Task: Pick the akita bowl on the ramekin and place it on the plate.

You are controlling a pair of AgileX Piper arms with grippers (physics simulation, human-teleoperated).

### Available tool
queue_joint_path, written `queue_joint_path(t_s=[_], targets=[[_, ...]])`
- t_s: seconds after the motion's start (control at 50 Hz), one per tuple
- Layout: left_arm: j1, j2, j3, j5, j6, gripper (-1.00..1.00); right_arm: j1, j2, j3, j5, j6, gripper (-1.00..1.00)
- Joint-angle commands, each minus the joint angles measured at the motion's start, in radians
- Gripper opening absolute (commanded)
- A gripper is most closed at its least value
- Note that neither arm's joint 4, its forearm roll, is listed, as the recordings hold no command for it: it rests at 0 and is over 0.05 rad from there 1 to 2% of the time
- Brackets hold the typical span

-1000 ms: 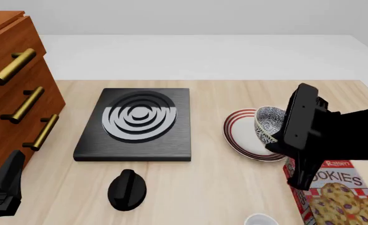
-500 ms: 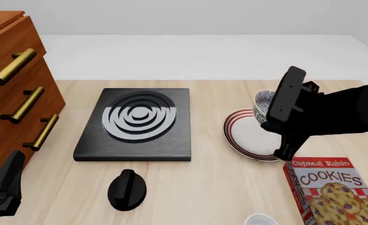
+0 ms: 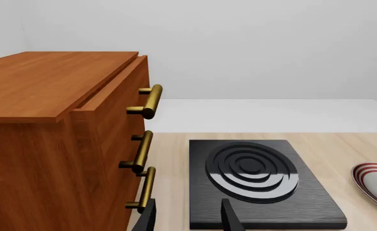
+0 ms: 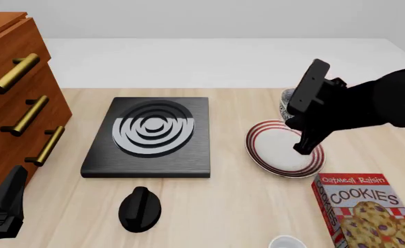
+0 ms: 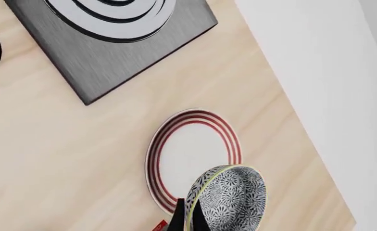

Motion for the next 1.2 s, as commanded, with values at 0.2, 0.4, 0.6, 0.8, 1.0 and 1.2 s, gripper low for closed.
queue_joint_path(t_s=[0.2, 0.4, 0.6, 0.8, 1.0, 1.2], targets=[[0.000, 0.000, 0.000, 0.000, 0.000, 1.00, -0.011, 0.107, -0.035, -0.072, 0.016, -1.00], [0.000, 0.000, 0.000, 0.000, 0.000, 1.00, -0.021, 0.168, -0.068, -0.092, 0.051, -1.00], [0.000, 0.000, 0.000, 0.000, 0.000, 1.00, -0.033, 0.209, -0.068, -0.133, 0.058, -1.00], [0.000, 0.000, 0.000, 0.000, 0.000, 1.00, -0.059, 0.253, -0.063, -0.174, 0.056, -1.00], [0.000, 0.000, 0.000, 0.000, 0.000, 1.00, -0.070, 0.274, -0.017, -0.232, 0.033, -1.00], [0.000, 0.000, 0.000, 0.000, 0.000, 1.00, -0.081, 0.306, -0.012, -0.266, 0.038, -1.00]])
